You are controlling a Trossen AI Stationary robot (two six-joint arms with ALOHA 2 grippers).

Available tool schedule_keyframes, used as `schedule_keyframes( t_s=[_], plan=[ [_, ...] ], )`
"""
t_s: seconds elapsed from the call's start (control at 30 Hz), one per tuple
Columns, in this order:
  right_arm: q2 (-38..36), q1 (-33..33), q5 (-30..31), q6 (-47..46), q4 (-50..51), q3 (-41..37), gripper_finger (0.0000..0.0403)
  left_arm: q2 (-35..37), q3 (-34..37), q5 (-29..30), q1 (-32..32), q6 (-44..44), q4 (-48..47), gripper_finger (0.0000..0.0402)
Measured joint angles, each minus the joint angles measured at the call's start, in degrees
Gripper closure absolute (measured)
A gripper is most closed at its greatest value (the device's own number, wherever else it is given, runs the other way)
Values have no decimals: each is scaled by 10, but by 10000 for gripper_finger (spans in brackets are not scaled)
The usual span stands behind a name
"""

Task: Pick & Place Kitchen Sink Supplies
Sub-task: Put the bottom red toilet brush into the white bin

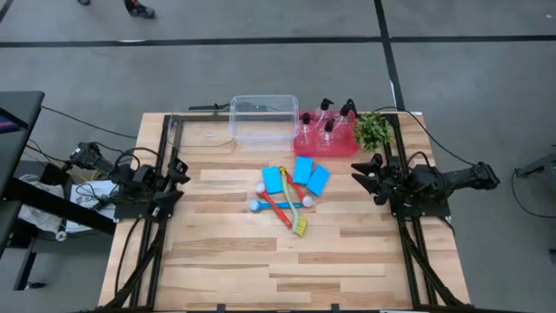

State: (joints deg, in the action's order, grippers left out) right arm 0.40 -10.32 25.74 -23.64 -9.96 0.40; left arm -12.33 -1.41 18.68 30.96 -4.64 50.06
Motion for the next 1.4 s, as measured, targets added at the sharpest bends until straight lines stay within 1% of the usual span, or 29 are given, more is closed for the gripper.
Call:
schedule_keyframes(
  t_s=[0.2, 0.27, 0.33, 0.47, 0.63, 0.83, 1.0, 1.07, 1.17, 1.23, 1.27, 1.33, 1.4],
  plan=[
    [0, 0, -2, 1, 0, 0, 182, -31, 0, 59, 0, 1, 7, 199],
    [0, 0, -2, 1, 0, 0, 182, -49, 0, 69, 0, 10, 11, 199],
    [0, 0, -2, 1, 0, 0, 182, -74, 0, 66, 0, 19, 30, 199],
    [0, 0, -2, 1, 0, 0, 182, -126, 0, 28, 0, 19, 83, 199],
    [0, 0, -2, 1, 0, 0, 182, -174, 0, 27, 0, 21, 109, 199],
    [0, 0, -2, 1, 0, 0, 182, -204, 0, 27, 0, 131, 154, 199],
    [0, 0, -2, 2, 0, 0, 182, -220, 0, 28, 0, 172, 169, 199],
    [0, 0, -1, 2, 0, 0, 182, -226, -3, 52, 0, 189, 173, 199],
    [0, 0, -1, 14, 1, 4, 182, -243, -13, 120, 0, 224, 172, 199],
    [0, -1, -1, 35, 1, 13, 182, -258, -22, 174, -3, 224, 172, 199],
    [0, -1, -1, 44, -1, 18, 182, -268, -26, 188, -8, 210, 172, 199],
    [0, -1, -2, 65, -1, 29, 182, -287, -34, 192, -26, 173, 170, 199],
    [5, -2, -2, 83, 0, 40, 182, -309, -44, 186, -48, 162, 169, 199]
  ],
)
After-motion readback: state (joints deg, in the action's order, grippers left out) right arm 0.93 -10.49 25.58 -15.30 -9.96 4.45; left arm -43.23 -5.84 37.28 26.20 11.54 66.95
